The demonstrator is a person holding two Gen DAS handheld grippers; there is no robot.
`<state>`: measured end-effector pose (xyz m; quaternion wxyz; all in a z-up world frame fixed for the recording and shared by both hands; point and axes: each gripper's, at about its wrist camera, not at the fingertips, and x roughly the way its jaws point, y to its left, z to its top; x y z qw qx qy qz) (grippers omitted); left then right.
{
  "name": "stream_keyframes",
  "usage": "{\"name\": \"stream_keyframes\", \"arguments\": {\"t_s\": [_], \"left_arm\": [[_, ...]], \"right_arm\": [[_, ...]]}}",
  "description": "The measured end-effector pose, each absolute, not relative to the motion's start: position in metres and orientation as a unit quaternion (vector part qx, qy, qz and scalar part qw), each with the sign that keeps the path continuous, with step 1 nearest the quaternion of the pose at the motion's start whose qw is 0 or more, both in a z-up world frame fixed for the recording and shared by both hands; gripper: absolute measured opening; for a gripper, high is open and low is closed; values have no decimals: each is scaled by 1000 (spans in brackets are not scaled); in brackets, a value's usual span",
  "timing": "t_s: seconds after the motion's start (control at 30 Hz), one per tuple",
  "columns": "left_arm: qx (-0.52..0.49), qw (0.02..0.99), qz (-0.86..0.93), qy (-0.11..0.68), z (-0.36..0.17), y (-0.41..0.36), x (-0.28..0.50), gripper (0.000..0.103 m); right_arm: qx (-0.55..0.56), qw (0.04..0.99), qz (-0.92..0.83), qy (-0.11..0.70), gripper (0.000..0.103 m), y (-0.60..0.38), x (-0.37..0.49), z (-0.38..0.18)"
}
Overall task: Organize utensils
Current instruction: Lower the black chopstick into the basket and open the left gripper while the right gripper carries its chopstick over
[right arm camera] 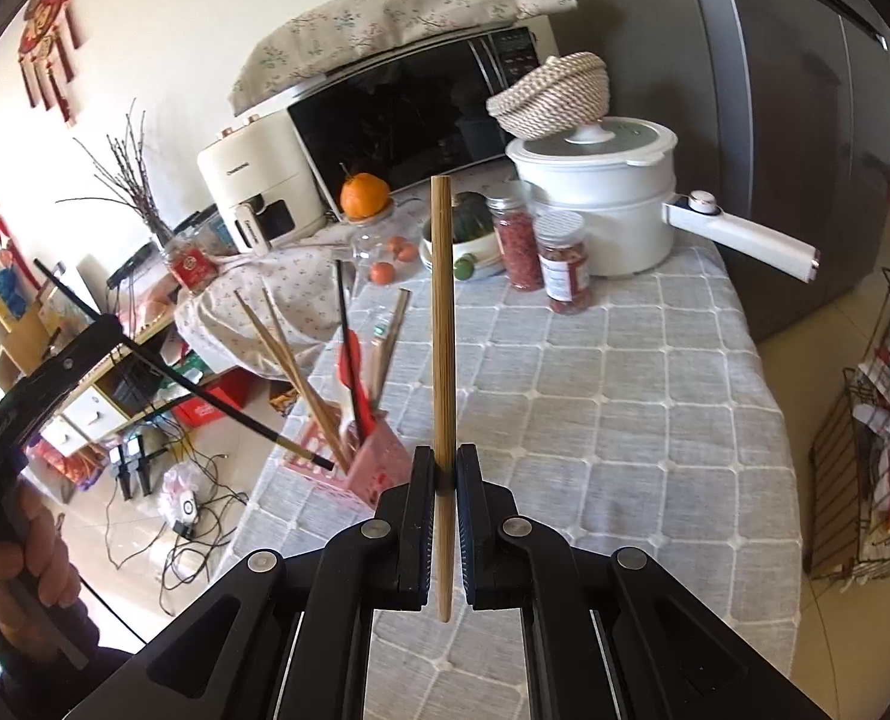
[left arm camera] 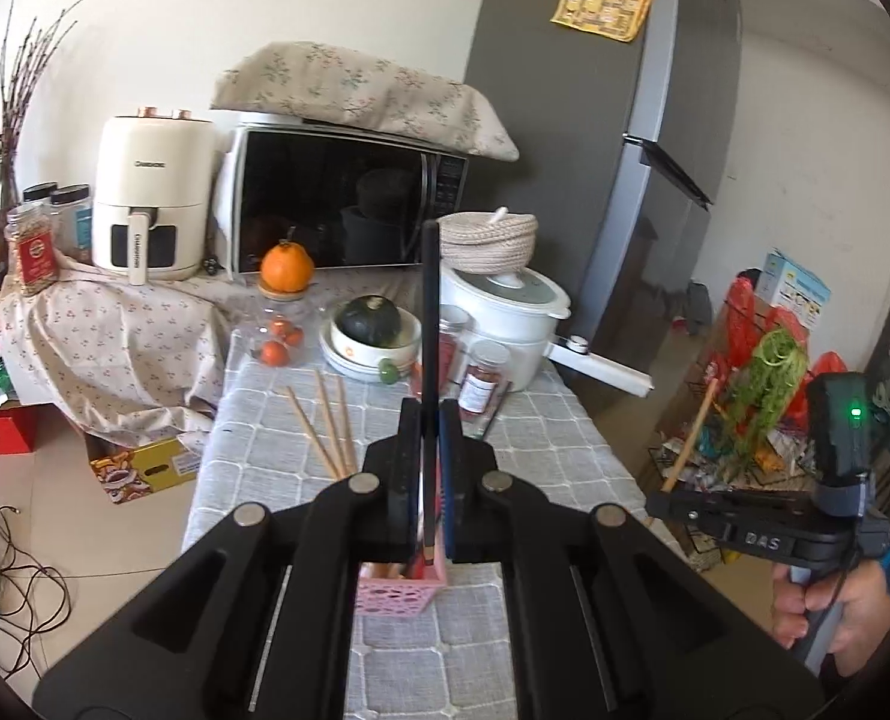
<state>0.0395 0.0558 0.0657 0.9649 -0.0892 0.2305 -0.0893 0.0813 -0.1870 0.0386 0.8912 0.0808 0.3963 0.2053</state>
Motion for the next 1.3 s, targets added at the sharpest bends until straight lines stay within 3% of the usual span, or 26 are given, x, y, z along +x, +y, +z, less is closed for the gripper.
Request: {"name": "stream_keyframes", "arguments": {"t_s": [0.7, 0.97, 1.0, 1.17, 1.3], "left_arm": [[-56, 945, -28, 321, 11, 63, 96, 6], [-70, 946, -53, 313, 5, 62, 107, 8], [-72, 945, -54, 316, 4, 63, 109, 10], [-101, 940, -55, 321, 5, 68, 109, 36], [-104, 941, -50, 317, 11, 71, 100, 49]], "right_arm": [[97, 889, 215, 392, 7, -163, 101, 35], [99, 896, 222, 372, 7, -158, 99, 39], [101, 897, 224, 368, 7, -157, 99, 39], [110, 902, 231, 349, 7, -151, 101, 43], [117, 907, 237, 329, 7, -144, 103, 47]]}}
